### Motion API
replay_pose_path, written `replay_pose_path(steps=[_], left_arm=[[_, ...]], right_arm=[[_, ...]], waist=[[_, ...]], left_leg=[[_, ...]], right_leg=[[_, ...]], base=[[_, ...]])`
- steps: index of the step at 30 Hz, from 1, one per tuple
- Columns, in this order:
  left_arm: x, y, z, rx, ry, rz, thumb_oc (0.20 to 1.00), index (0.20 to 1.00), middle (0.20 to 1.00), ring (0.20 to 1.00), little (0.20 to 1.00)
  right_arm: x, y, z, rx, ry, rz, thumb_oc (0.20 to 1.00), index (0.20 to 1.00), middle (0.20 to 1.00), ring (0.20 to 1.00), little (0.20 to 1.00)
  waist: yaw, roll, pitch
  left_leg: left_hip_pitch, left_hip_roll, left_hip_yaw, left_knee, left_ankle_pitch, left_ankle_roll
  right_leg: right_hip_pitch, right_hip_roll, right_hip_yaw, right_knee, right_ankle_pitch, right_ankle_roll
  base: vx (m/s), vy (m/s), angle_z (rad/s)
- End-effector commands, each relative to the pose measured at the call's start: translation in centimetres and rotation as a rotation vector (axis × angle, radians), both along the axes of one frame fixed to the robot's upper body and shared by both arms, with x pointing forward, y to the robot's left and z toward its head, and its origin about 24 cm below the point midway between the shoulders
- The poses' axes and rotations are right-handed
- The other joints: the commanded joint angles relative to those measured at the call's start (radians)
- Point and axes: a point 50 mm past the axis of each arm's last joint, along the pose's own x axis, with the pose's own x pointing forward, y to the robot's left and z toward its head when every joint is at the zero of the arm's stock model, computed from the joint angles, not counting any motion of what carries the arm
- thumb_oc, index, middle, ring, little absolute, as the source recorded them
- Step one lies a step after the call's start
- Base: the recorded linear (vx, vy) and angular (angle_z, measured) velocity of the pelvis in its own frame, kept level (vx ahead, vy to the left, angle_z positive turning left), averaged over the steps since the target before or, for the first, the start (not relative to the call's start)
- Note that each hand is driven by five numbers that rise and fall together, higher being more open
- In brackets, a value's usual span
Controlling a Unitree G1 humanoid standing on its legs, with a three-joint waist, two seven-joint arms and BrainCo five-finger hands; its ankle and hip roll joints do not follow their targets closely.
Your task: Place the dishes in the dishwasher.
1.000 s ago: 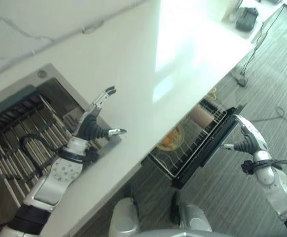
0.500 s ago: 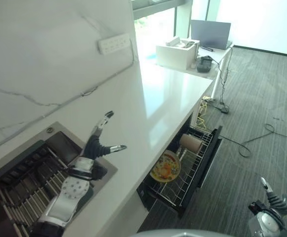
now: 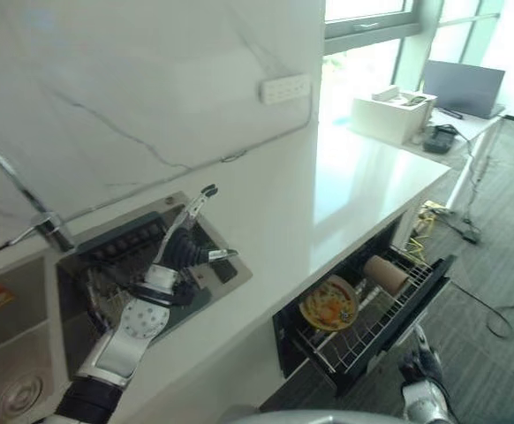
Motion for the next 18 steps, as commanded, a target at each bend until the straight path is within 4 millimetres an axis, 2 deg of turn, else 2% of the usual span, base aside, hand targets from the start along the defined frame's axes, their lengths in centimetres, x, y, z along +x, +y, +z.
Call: replay_pose_path(steps=[1,6,7,9,13,16,18], left_arm=[[0.8,0.2,4.0,0.001,-0.164,0.008,1.0,1.0,1.0,1.0,1.0],[0.7,0.0,3.4,-0.038,-0.126,0.04,1.0,1.0,1.0,1.0,1.0],[0.4,0.0,3.1,-0.056,-0.107,0.054,1.0,1.0,1.0,1.0,1.0],[0.2,-0.2,2.9,-0.064,-0.1,0.056,1.0,1.0,1.0,1.0,1.0],[-0.5,-0.6,2.4,-0.064,-0.066,0.029,1.0,1.0,1.0,1.0,1.0],[-1.1,-0.7,2.5,-0.038,-0.056,-0.002,1.0,1.0,1.0,1.0,1.0],[-1.4,-0.6,2.6,-0.013,-0.043,-0.026,1.0,1.0,1.0,1.0,1.0]], right_arm=[[1.8,0.0,0.9,0.031,-0.132,0.006,1.0,1.0,1.0,1.0,1.0],[0.0,-0.8,0.2,0.04,-0.086,-0.003,1.0,1.0,1.0,1.0,1.0],[-0.4,-1.6,0.3,0.03,-0.072,0.019,1.0,1.0,1.0,1.0,1.0],[-0.2,-1.9,0.5,0.007,-0.074,0.064,1.0,1.0,1.0,1.0,1.0],[2.4,-2.1,1.7,-0.045,-0.157,0.222,1.0,1.0,1.0,1.0,1.0],[6.1,-1.4,3.7,-0.119,-0.268,0.387,1.0,1.0,1.0,1.0,1.0],[7.9,-1.1,4.8,-0.169,-0.319,0.474,1.0,1.0,1.0,1.0,1.0]], waist=[[-0.026,0.008,0.025],[-0.036,0.06,0.003],[-0.041,0.086,-0.005],[-0.042,0.094,-0.002],[-0.026,0.095,-0.006],[0.005,0.065,0.005],[0.024,0.041,0.015]], left_leg=[[0.007,0.053,0.02,0.053,-0.053,-0.021],[0.012,0.03,0.025,0.074,-0.064,-0.022],[0.012,0.02,0.031,0.089,-0.071,-0.02],[0.01,0.014,0.03,0.114,-0.089,-0.018],[0.008,0.014,0.022,0.136,-0.089,-0.019],[0.003,0.024,0.013,0.16,-0.093,-0.02],[-0.003,0.037,0.005,0.181,-0.098,-0.022]], right_leg=[[-0.022,-0.008,-0.06,0.044,0.022,-0.057],[-0.02,-0.037,-0.057,0.088,-0.007,-0.065],[-0.018,-0.052,-0.054,0.11,-0.021,-0.07],[-0.018,-0.062,-0.048,0.14,-0.042,-0.073],[-0.004,-0.061,-0.054,0.166,-0.054,-0.086],[0.006,-0.061,-0.07,0.185,-0.056,-0.089],[0.01,-0.061,-0.079,0.205,-0.058,-0.088]], base=[[0.06,0.1,-0.03],[0.09,0.18,-0.03],[0.08,0.199,-0.08],[0.06,0.146,0.0],[0.07,0.052,0.15],[0.06,-0.074,0.18],[0.07,-0.16,0.22]])
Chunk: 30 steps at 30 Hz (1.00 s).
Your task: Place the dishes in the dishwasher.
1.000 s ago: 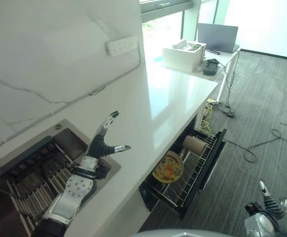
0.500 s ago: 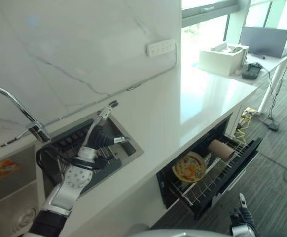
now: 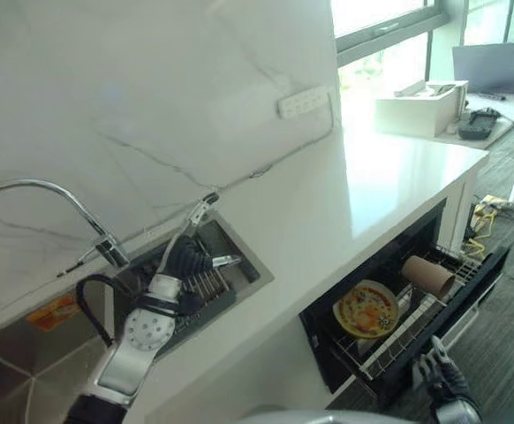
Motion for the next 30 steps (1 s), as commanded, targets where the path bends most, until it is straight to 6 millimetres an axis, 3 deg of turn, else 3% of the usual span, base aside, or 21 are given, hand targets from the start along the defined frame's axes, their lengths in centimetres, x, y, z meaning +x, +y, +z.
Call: replay_pose_path(steps=[1,6,12,16,17,30], left_arm=[[0.1,0.9,3.2,0.033,-0.115,-0.032,1.0,1.0,1.0,1.0,1.0],[-0.3,1.8,3.8,0.073,-0.106,-0.075,1.0,1.0,1.0,1.0,1.0],[-0.4,2.0,4.4,0.126,-0.104,-0.108,1.0,1.0,1.0,1.0,1.0],[-0.3,1.9,4.6,0.141,-0.111,-0.116,1.0,1.0,1.0,1.0,1.0],[-0.1,1.8,5.0,0.154,-0.127,-0.116,1.0,1.0,1.0,1.0,1.0],[0.1,1.7,5.5,0.18,-0.141,-0.139,1.0,1.0,1.0,1.0,1.0]], right_arm=[[7.6,1.1,4.1,-0.079,-0.311,0.19,1.0,1.0,1.0,1.0,1.0],[9.3,2.8,5.4,-0.134,-0.38,0.396,1.0,1.0,1.0,1.0,1.0],[11.6,4.9,6.9,-0.164,-0.438,0.525,1.0,1.0,1.0,1.0,1.0],[13.0,5.5,7.9,-0.172,-0.466,0.537,1.0,1.0,1.0,1.0,1.0],[14.5,6.5,8.9,-0.159,-0.502,0.533,1.0,1.0,1.0,1.0,1.0],[18.0,8.9,11.7,-0.125,-0.622,0.51,1.0,1.0,1.0,1.0,1.0]], waist=[[0.004,-0.007,0.015],[0.04,-0.049,0.025],[0.082,-0.072,0.033],[0.1,-0.073,0.04],[0.119,-0.071,0.047],[0.178,-0.05,0.078]], left_leg=[[-0.028,0.093,0.02,0.051,-0.028,-0.025],[-0.034,0.107,0.003,0.061,-0.018,-0.027],[-0.032,0.101,-0.026,0.068,-0.008,-0.024],[-0.036,0.095,-0.036,0.081,-0.01,-0.023],[-0.042,0.089,-0.047,0.094,-0.016,-0.018],[-0.074,0.048,-0.091,0.109,-0.012,-0.007]], right_leg=[[-0.013,0.039,-0.055,-0.012,0.066,-0.092],[0.006,0.047,-0.072,-0.022,0.081,-0.08],[0.025,0.057,-0.086,-0.036,0.107,-0.071],[0.028,0.054,-0.088,-0.031,0.112,-0.065],[0.029,0.047,-0.094,-0.024,0.116,-0.06],[0.016,0.017,-0.113,-0.023,0.149,-0.035]], base=[[0.07,-0.176,0.23],[0.08,-0.111,0.18],[0.12,-0.064,0.04],[0.08,0.024,0.04],[0.08,0.048,0.08],[0.08,0.076,0.08]])
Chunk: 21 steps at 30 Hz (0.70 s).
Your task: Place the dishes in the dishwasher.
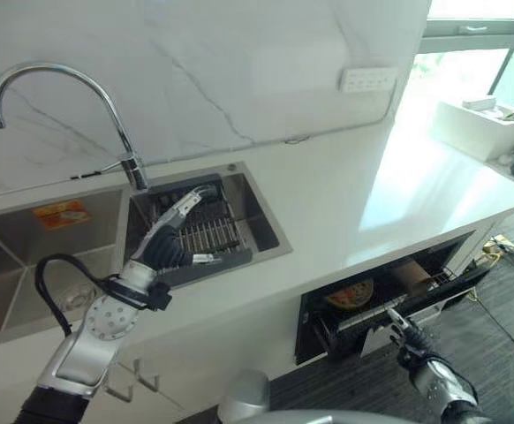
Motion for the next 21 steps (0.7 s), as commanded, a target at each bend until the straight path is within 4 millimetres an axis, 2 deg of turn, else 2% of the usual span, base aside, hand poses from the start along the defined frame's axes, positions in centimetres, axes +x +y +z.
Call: replay_pose_path(steps=[1,9,10,15,18,21], left_arm=[[-0.2,-1.3,2.9,-0.002,-0.137,-0.089,1.0,1.0,1.0,1.0,1.0],[0.6,-1.0,5.1,0.033,-0.232,-0.09,1.0,1.0,1.0,1.0,1.0],[0.8,-1.0,5.7,0.041,-0.268,-0.093,1.0,1.0,1.0,1.0,1.0],[1.2,-0.7,7.1,0.033,-0.346,-0.086,1.0,1.0,1.0,1.0,1.0],[1.4,-0.9,7.2,0.031,-0.349,-0.09,1.0,1.0,1.0,1.0,1.0],[1.5,-0.9,7.3,0.027,-0.352,-0.094,1.0,1.0,1.0,1.0,1.0]], right_arm=[[12.4,6.7,10.1,0.086,-0.579,0.234,1.0,1.0,1.0,1.0,1.0],[15.8,6.3,14.8,0.036,-0.711,0.237,1.0,1.0,1.0,1.0,1.0],[16.5,5.9,15.9,0.015,-0.735,0.239,1.0,1.0,1.0,1.0,1.0],[18.0,4.9,18.7,-0.031,-0.806,0.248,1.0,1.0,1.0,1.0,1.0],[18.6,4.1,20.0,-0.053,-0.829,0.237,1.0,1.0,1.0,1.0,1.0],[18.6,3.9,20.1,-0.07,-0.823,0.241,1.0,1.0,1.0,1.0,1.0]], waist=[[0.041,0.026,-0.044],[0.09,0.038,0.004],[0.108,0.044,0.009],[0.148,0.054,0.026],[0.161,0.053,0.031],[0.164,0.049,0.032]], left_leg=[[-0.04,0.015,-0.018,0.029,-0.01,0.014],[-0.151,-0.007,-0.045,0.096,-0.03,0.018],[-0.18,-0.019,-0.054,0.103,-0.03,0.016],[-0.234,-0.036,-0.066,0.117,-0.039,0.011],[-0.248,-0.042,-0.071,0.109,-0.031,0.009],[-0.254,-0.043,-0.076,0.089,-0.019,0.006]], right_leg=[[-0.045,-0.016,-0.011,-0.036,0.165,-0.012],[-0.119,-0.089,-0.029,0.002,0.193,0.004],[-0.136,-0.11,-0.042,0.008,0.196,0.007],[-0.178,-0.161,-0.074,0.031,0.192,0.013],[-0.186,-0.167,-0.08,0.027,0.193,0.012],[-0.189,-0.163,-0.082,0.012,0.197,0.014]], base=[[0.05,0.065,0.13],[-0.01,0.064,0.18],[-0.03,0.067,0.17],[-0.08,0.048,0.11],[-0.05,0.01,0.02],[-0.07,-0.012,0.04]])
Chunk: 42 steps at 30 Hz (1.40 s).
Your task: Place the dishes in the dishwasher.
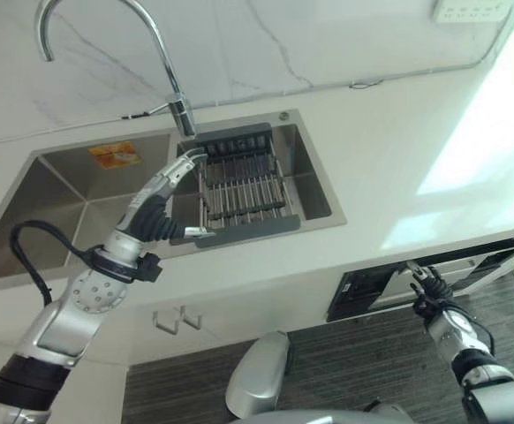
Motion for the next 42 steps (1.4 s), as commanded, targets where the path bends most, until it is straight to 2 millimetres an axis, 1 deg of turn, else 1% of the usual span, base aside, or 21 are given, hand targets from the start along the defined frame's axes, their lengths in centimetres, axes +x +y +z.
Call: replay_pose_path(steps=[1,3,6,7,8,9,12,13,15,16,17,20,24,25,29,30,34,37,39,40,42], left_arm=[[0.1,-1.2,2.8,-0.072,-0.142,-0.074,1.0,1.0,1.0,1.0,1.0],[0.2,-1.0,2.8,-0.085,-0.13,-0.062,1.0,1.0,1.0,1.0,1.0],[0.5,-0.9,2.7,-0.095,-0.11,-0.036,1.0,1.0,1.0,1.0,1.0],[0.4,-0.5,2.8,-0.106,-0.132,-0.001,1.0,1.0,1.0,1.0,1.0],[0.2,-0.2,2.7,-0.114,-0.146,0.025,1.0,1.0,1.0,1.0,1.0],[-0.1,0.5,2.6,-0.131,-0.164,0.068,1.0,1.0,1.0,1.0,1.0],[-0.4,1.3,2.6,-0.159,-0.185,0.12,1.0,1.0,1.0,1.0,1.0],[-1.3,3.8,1.4,-0.221,-0.201,0.273,1.0,1.0,1.0,1.0,1.0],[-2.3,5.1,0.2,-0.282,-0.194,0.371,1.0,1.0,1.0,1.0,1.0],[-2.3,5.2,0.2,-0.282,-0.194,0.372,1.0,1.0,1.0,1.0,1.0],[-3.8,6.8,-1.5,-0.341,-0.206,0.505,1.0,1.0,1.0,1.0,1.0],[-5.0,8.3,-3.1,-0.461,-0.221,0.613,1.0,1.0,1.0,1.0,1.0],[-6.2,9.5,-5.3,-0.632,-0.232,0.708,1.0,1.0,1.0,1.0,1.0],[-6.8,10.0,-6.8,-0.707,-0.216,0.766,1.0,1.0,1.0,1.0,1.0],[-11.0,11.9,-15.0,-1.036,-0.105,1.042,1.0,1.0,1.0,1.0,1.0],[-12.8,11.8,-17.6,-1.06,-0.026,1.126,1.0,1.0,1.0,1.0,1.0],[-17.1,9.8,-23.2,-1.051,0.186,1.334,1.0,1.0,1.0,1.0,1.0],[-19.8,6.3,-27.9,-1.036,0.593,1.374,1.0,1.0,1.0,1.0,1.0],[-22.7,3.0,-31.3,-1.044,1.047,1.322,1.0,1.0,1.0,1.0,1.0],[-23.5,2.4,-31.8,-1.058,1.123,1.32,1.0,1.0,1.0,1.0,1.0],[-26.4,0.5,-33.2,-1.102,1.443,1.358,1.0,1.0,1.0,1.0,1.0]], right_arm=[[11.7,8.1,13.7,-0.008,-0.585,0.345,1.0,1.0,1.0,1.0,1.0],[11.3,7.7,12.9,0.011,-0.562,0.333,1.0,1.0,1.0,1.0,1.0],[9.7,7.6,9.5,0.047,-0.48,0.336,1.0,1.0,1.0,1.0,1.0],[7.4,7.1,6.0,0.062,-0.384,0.315,1.0,1.0,1.0,1.0,1.0],[5.8,6.4,4.2,0.067,-0.335,0.297,1.0,1.0,1.0,1.0,1.0],[2.9,5.4,1.4,0.077,-0.254,0.274,1.0,1.0,1.0,1.0,1.0],[-0.2,4.5,-1.2,0.096,-0.167,0.222,1.0,1.0,1.0,1.0,1.0],[-6.3,4.2,-5.5,0.147,0.008,0.114,1.0,1.0,1.0,1.0,1.0],[-9.0,3.8,-6.8,0.152,0.094,0.083,1.0,1.0,1.0,1.0,1.0],[-9.0,3.8,-6.8,0.152,0.095,0.084,1.0,1.0,1.0,1.0,1.0],[-12.6,3.4,-8.3,0.155,0.21,0.054,1.0,1.0,1.0,1.0,1.0],[-15.2,2.8,-9.2,0.155,0.311,-0.025,1.0,1.0,1.0,1.0,1.0],[-16.2,2.1,-9.6,0.137,0.394,-0.086,1.0,1.0,1.0,1.0,1.0],[-16.4,2.0,-9.7,0.132,0.417,-0.095,1.0,1.0,1.0,1.0,1.0],[-15.7,1.8,-9.6,0.144,0.425,-0.124,1.0,1.0,1.0,1.0,1.0],[-15.4,1.9,-9.5,0.159,0.415,-0.136,1.0,1.0,1.0,1.0,1.0],[-15.2,2.5,-9.7,0.203,0.398,-0.165,1.0,1.0,1.0,1.0,1.0],[-15.8,3.2,-10.1,0.22,0.423,-0.151,1.0,1.0,1.0,1.0,1.0],[-16.6,3.7,-10.5,0.225,0.467,-0.124,1.0,1.0,1.0,1.0,1.0],[-16.7,3.8,-10.6,0.225,0.472,-0.119,1.0,1.0,1.0,1.0,1.0],[-17.3,4.0,-10.8,0.22,0.53,-0.062,1.0,1.0,1.0,1.0,1.0]], waist=[[0.063,0.011,-0.048],[0.06,0.004,-0.047],[0.049,-0.013,-0.053],[0.039,-0.027,-0.062],[0.034,-0.032,-0.07],[0.025,-0.037,-0.083],[0.014,-0.045,-0.096],[-0.022,-0.055,-0.129],[-0.048,-0.058,-0.15],[-0.049,-0.058,-0.151],[-0.066,-0.06,-0.171],[-0.068,-0.06,-0.189],[-0.06,-0.054,-0.2],[-0.052,-0.056,-0.199],[-0.007,-0.046,-0.189],[0.007,-0.046,-0.185],[0.03,-0.05,-0.185],[0.016,-0.052,-0.188],[-0.011,-0.052,-0.192],[-0.017,-0.051,-0.194],[-0.066,-0.051,-0.202]], left_leg=[[-0.013,0.022,-0.023,0.025,-0.03,-0.012],[-0.008,0.029,-0.022,-0.004,-0.015,-0.014],[0.016,0.047,-0.02,-0.086,0.023,-0.023],[0.035,0.056,-0.023,-0.143,0.05,-0.025],[0.048,0.062,-0.023,-0.174,0.064,-0.027],[0.074,0.07,-0.026,-0.222,0.086,-0.03],[0.095,0.074,-0.029,-0.263,0.105,-0.032],[0.141,0.088,-0.043,-0.352,0.153,-0.042],[0.167,0.098,-0.039,-0.405,0.185,-0.048],[0.167,0.099,-0.04,-0.406,0.186,-0.048],[0.199,0.114,-0.03,-0.459,0.211,-0.065],[0.224,0.117,-0.03,-0.507,0.235,-0.083],[0.228,0.114,-0.059,-0.532,0.259,-0.101],[0.231,0.11,-0.071,-0.535,0.26,-0.108],[0.209,0.103,-0.139,-0.521,0.345,-0.13],[0.205,0.099,-0.157,-0.517,0.365,-0.134],[0.2,0.088,-0.172,-0.532,0.388,-0.133],[0.203,0.08,-0.149,-0.549,0.379,-0.126],[0.203,0.079,-0.115,-0.556,0.356,-0.119],[0.198,0.079,-0.109,-0.554,0.352,-0.115],[0.201,0.081,-0.064,-0.557,0.316,-0.108]], right_leg=[[0.002,-0.044,0.016,-0.101,0.189,0.013],[0.01,-0.034,0.016,-0.129,0.196,0.014],[0.045,0.001,0.023,-0.215,0.21,0.017],[0.075,0.028,0.036,-0.285,0.216,0.021],[0.095,0.043,0.038,-0.321,0.221,0.02],[0.127,0.068,0.042,-0.377,0.23,0.019],[0.152,0.093,0.055,-0.424,0.233,0.02],[0.192,0.161,0.091,-0.499,0.227,0.012],[0.211,0.194,0.098,-0.541,0.235,0.006],[0.211,0.195,0.097,-0.543,0.235,0.006],[0.236,0.231,0.104,-0.573,0.228,-0.013],[0.255,0.262,0.101,-0.602,0.221,-0.038],[0.265,0.293,0.1,-0.627,0.22,-0.06],[0.267,0.303,0.104,-0.625,0.21,-0.07],[0.277,0.346,0.067,-0.598,0.177,-0.098],[0.286,0.357,0.059,-0.597,0.172,-0.102],[0.304,0.372,0.045,-0.609,0.177,-0.096],[0.309,0.371,0.05,-0.628,0.195,-0.084],[0.31,0.362,0.064,-0.642,0.207,-0.075],[0.307,0.36,0.067,-0.646,0.215,-0.072],[0.299,0.345,0.09,-0.66,0.226,-0.062]], base=[[-0.07,-0.034,-0.01],[-0.1,-0.062,-0.05],[-0.11,-0.081,-0.05],[-0.13,-0.11,-0.09],[-0.15,-0.119,0.0],[-0.1,-0.077,-0.01],[-0.07,-0.044,-0.02],[-0.12,-0.026,0.47],[-0.09,0.016,1.07],[-0.1,0.072,0.37],[-0.1,0.072,-0.27],[-0.12,0.079,0.41],[-0.15,0.085,0.71],[-0.17,0.071,0.84],[-0.15,0.038,0.78],[-0.04,-0.046,0.97],[-0.01,-0.051,0.55],[0.01,-0.024,-0.1],[0.02,-0.011,-0.38],[0.03,0.01,-0.47],[0.05,0.059,-0.52]])
